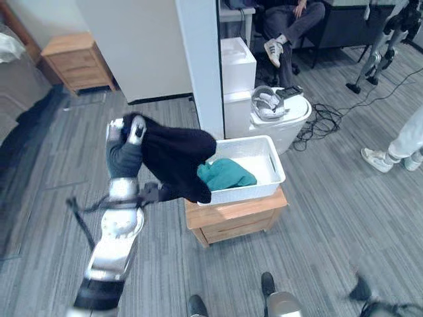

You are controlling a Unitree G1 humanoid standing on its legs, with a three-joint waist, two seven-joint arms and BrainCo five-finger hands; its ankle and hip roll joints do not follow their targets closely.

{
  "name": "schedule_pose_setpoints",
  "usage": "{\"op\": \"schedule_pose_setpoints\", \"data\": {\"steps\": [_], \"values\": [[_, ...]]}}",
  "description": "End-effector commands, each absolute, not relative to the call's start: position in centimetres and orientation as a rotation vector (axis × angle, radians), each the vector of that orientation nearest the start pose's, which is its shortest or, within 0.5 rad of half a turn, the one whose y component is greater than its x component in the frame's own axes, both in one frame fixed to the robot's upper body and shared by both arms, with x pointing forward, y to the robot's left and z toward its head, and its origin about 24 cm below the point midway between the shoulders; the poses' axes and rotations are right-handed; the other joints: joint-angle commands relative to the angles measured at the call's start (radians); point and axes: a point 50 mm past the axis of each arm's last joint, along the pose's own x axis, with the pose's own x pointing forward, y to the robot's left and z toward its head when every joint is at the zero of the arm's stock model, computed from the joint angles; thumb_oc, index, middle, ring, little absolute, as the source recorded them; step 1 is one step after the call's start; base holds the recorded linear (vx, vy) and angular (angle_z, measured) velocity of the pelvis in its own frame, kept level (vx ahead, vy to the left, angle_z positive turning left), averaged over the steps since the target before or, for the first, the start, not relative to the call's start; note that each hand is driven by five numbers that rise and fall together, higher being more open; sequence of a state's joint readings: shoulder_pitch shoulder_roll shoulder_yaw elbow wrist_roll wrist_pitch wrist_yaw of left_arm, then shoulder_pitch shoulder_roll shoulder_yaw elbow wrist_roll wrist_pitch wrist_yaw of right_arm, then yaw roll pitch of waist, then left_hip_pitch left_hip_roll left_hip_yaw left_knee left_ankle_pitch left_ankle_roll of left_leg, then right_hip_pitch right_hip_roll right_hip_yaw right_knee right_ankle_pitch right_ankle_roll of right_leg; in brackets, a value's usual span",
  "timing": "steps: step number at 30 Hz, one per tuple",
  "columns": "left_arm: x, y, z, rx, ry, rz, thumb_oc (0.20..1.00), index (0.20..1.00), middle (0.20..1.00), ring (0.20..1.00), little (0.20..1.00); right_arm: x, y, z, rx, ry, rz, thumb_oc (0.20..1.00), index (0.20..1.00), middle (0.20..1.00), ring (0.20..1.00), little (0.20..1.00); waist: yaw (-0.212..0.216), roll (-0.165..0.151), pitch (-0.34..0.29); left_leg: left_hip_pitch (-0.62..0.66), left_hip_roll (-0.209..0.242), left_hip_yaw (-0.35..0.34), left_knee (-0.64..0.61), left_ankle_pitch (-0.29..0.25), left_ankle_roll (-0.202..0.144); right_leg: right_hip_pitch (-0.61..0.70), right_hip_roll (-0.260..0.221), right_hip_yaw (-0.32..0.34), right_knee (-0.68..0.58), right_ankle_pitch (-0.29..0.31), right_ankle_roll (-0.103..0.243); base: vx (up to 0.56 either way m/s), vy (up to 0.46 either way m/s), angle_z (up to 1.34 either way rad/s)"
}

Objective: Tidy up the quilt and then pick up the clothes from the bed and put them into the laundry hamper.

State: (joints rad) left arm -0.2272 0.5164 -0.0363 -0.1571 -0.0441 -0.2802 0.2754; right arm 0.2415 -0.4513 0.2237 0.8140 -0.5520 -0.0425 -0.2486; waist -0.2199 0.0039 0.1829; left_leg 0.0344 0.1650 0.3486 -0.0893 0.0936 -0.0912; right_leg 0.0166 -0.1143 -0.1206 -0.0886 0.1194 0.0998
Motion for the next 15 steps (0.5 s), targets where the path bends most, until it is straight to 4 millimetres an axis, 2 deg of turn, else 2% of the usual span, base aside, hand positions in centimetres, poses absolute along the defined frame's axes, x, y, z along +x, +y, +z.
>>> {"op": "schedule_pose_setpoints", "data": {"steps": [1, 2, 4, 5, 9, 11, 15], "values": [[28.2, 20.3, 22.3, 0.548, -0.875, 0.188, 0.200, 0.200, 0.200, 0.200, 0.200, 10.5, -28.0, -12.7, -1.085, 0.936, 0.118, 1.000, 1.000, 1.000, 1.000, 1.000, -0.011, -0.020, 0.029, 0.094, -0.006, 0.038, 0.002, -0.101, -0.022, 0.023, -0.020, 0.020, 0.001, -0.123, 0.061, 0.01, -0.010, -0.04], [29.0, 19.9, 23.2, 0.580, -0.897, 0.202, 0.200, 0.200, 0.200, 0.200, 0.200, 9.0, -27.8, -13.8, -1.069, 1.033, 0.137, 1.000, 1.000, 1.000, 1.000, 1.000, -0.012, -0.018, 0.031, 0.093, -0.006, 0.041, 0.002, -0.098, -0.023, 0.019, -0.019, 0.020, 0.001, -0.119, 0.060, 0.04, -0.023, -0.13], [31.7, 19.4, 25.3, 0.724, -0.908, 0.241, 0.200, 0.200, 0.200, 0.200, 0.200, 4.3, -28.8, -15.0, -1.031, 1.274, 0.145, 1.000, 1.000, 1.000, 1.000, 1.000, -0.037, -0.007, 0.029, 0.105, -0.009, 0.046, 0.002, -0.101, -0.028, 0.027, -0.022, 0.023, 0.001, -0.121, 0.066, 0.06, -0.039, -0.03], [31.8, 19.3, 25.4, 0.725, -0.911, 0.240, 0.200, 0.200, 0.200, 0.200, 0.200, 4.4, -28.8, -15.0, -1.028, 1.273, 0.143, 1.000, 1.000, 1.000, 1.000, 1.000, -0.035, -0.008, 0.030, 0.102, -0.009, 0.047, 0.002, -0.097, -0.028, 0.023, -0.021, 0.024, 0.001, -0.118, 0.065, 0.05, -0.027, 0.10], [34.4, 19.2, 27.6, 0.979, -0.897, 0.307, 0.200, 0.200, 0.200, 0.200, 0.200, 1.9, -29.7, -15.0, -0.991, 1.379, 0.093, 1.000, 1.000, 1.000, 1.000, 1.000, -0.067, 0.007, 0.041, 0.102, -0.014, 0.057, 0.002, -0.095, -0.033, 0.020, -0.025, 0.031, 0.001, -0.116, 0.072, 0.02, -0.010, -0.07], [35.5, 18.5, 28.8, 1.079, -0.907, 0.342, 0.200, 0.200, 0.200, 0.200, 0.200, 1.8, -29.0, -15.3, -0.964, 1.384, 0.091, 1.000, 1.000, 1.000, 1.000, 1.000, -0.081, 0.014, 0.056, 0.092, -0.015, 0.068, 0.002, -0.091, -0.035, 0.002, -0.026, 0.040, 0.001, -0.111, 0.075, -0.01, -0.033, -0.13], [36.3, 18.0, 30.0, 1.124, -0.915, 0.367, 0.200, 0.200, 0.200, 0.200, 0.200, 2.3, -27.9, -15.6, -0.927, 1.364, 0.094, 1.000, 1.000, 1.000, 1.000, 1.000, -0.092, 0.022, 0.065, 0.078, -0.015, 0.078, 0.002, -0.086, -0.037, -0.022, -0.026, 0.046, 0.001, -0.106, 0.076, 0.00, -0.029, -0.16]]}}
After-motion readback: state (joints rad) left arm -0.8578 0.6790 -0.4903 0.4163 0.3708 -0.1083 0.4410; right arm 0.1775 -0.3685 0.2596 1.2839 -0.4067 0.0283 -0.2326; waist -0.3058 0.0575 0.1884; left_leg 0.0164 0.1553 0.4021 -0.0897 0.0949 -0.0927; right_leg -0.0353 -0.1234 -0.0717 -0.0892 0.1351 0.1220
